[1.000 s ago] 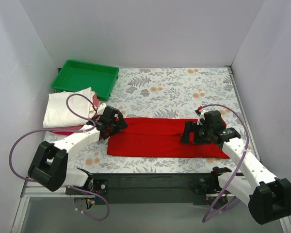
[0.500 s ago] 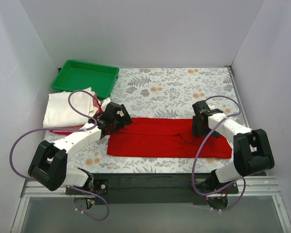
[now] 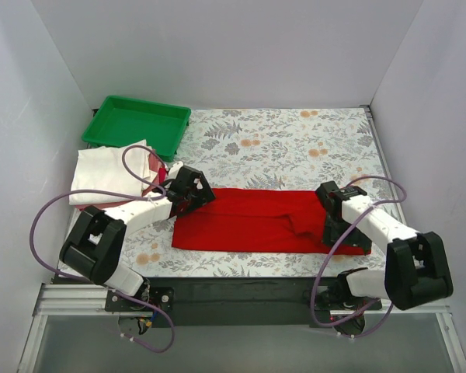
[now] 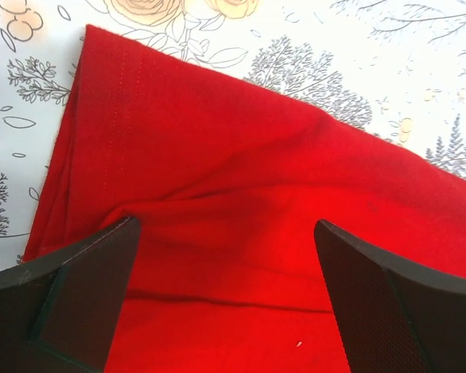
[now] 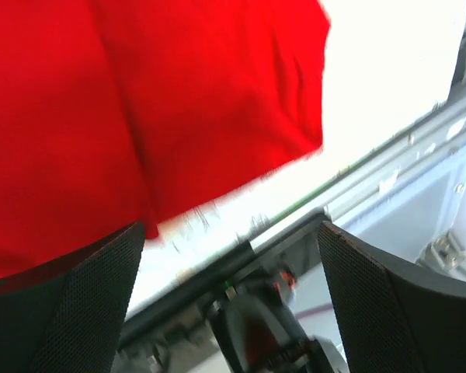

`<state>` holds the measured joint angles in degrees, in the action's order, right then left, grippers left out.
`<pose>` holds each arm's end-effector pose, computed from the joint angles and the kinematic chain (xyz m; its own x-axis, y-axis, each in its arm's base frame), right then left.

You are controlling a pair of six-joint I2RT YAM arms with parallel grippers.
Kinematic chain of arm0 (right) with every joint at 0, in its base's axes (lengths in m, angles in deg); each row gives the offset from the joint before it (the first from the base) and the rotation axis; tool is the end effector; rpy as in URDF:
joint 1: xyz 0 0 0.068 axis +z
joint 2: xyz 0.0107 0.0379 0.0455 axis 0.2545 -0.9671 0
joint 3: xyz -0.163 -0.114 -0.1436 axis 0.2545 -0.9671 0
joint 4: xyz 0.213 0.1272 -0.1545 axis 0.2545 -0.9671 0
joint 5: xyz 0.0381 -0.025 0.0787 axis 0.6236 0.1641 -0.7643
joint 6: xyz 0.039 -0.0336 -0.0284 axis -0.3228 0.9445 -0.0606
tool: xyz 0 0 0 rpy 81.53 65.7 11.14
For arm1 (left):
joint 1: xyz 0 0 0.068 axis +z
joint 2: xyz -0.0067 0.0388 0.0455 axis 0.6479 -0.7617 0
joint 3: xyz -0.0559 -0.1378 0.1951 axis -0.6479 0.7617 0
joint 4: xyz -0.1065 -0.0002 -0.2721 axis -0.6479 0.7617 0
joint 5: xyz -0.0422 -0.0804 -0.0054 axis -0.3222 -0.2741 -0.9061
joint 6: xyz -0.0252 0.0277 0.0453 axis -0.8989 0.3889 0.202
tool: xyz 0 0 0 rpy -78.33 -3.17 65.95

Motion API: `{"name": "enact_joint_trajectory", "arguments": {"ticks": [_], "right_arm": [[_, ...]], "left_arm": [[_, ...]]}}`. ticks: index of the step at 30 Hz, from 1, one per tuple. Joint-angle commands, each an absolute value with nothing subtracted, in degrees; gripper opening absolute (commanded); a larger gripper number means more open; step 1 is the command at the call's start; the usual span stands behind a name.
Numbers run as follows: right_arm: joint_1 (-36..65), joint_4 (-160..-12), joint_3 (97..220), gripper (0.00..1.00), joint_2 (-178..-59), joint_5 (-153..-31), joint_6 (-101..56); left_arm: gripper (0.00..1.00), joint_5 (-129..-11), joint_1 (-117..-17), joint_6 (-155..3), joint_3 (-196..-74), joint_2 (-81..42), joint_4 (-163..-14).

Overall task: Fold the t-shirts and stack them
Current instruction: Fold the tshirt

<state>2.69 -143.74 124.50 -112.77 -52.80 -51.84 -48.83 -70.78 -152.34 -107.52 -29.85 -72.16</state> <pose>0.2176 0.0449 0.1282 -0.9314 0.2295 -0.2825 0.3393 0.8283 -0.4458 0.2784 -0.1523 0.1160 -0.4119 -0.8889 -0.2008 -0.6935 0.4487 -0.5637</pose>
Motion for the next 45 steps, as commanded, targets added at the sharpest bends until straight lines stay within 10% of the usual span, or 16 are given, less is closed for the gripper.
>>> {"name": "enact_joint_trajectory", "arguments": {"ticks": [1,15,31,45], "right_arm": [[3.5,-150.1,124.0,0.98,-106.3,-56.7,-55.3],[2.3,-125.1,131.8,0.98,-99.3,-70.3,-42.1],[-7.4,-106.8,141.3,0.98,-138.4,-90.6,-38.3],[-5.3,-106.6,191.2,0.98,-177.2,-108.6,-35.6]], "left_arm": [[0.95,-48.2,-70.7,-151.9,-109.3,-30.2,-72.8],[0.95,-47.4,-70.8,-150.3,-110.3,-27.9,-72.5],[0.96,-53.3,-71.0,-151.1,-107.2,-30.8,-68.9],[0.96,-65.4,-87.0,-160.3,-102.3,-31.0,-70.3]]}}
